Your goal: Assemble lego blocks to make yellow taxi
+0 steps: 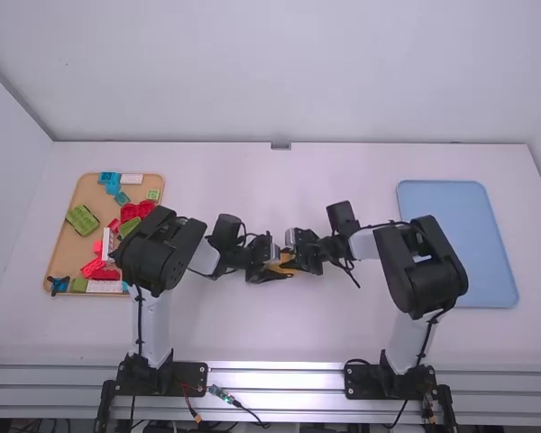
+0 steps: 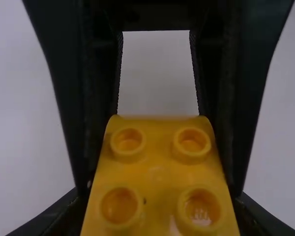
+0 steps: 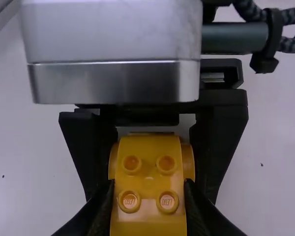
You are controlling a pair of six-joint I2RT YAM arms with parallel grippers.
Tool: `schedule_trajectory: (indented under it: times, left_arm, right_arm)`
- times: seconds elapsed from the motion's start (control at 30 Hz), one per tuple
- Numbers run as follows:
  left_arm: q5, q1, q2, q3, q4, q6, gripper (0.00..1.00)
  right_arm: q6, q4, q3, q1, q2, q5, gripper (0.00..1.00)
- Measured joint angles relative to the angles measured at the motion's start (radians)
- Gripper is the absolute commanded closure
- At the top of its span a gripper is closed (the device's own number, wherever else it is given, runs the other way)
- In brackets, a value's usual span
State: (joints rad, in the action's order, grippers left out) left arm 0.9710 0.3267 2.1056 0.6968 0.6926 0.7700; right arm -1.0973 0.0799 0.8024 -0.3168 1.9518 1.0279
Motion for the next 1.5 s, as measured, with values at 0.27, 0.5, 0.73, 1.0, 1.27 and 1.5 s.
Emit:
schedule_trajectory:
  times: [0.27, 0.5, 0.73, 1.0, 1.27, 1.5]
  left_arm:
    - [0.002, -0.004, 0.000, 0.000, -0.001, 0.004, 0.62]
    - [0.012, -0.017, 0.000, 0.000, -0.007, 0.014, 0.62]
    - [0.011, -0.017, 0.000, 0.000, -0.007, 0.014, 0.62]
    - [0.011, -0.017, 0.000, 0.000, -0.006, 0.014, 0.62]
    - [0.011, -0.017, 0.000, 0.000, -0.006, 0.014, 0.62]
    - [0.011, -0.017, 0.000, 0.000, -0.006, 0.014, 0.63]
  right_arm:
    - [0.063, 0.024, -0.005, -0.027, -0.018, -0.064, 1.00]
    - [0.092, -0.024, 0.026, -0.061, -0.032, -0.138, 1.00]
    - [0.093, -0.031, 0.031, -0.063, -0.032, -0.145, 1.00]
    - [0.092, -0.038, 0.034, -0.063, -0.032, -0.146, 1.00]
    - [0.092, -0.111, 0.069, -0.071, -0.032, -0.169, 0.92]
    - [0.085, -0.118, 0.074, -0.072, -0.032, -0.174, 0.75]
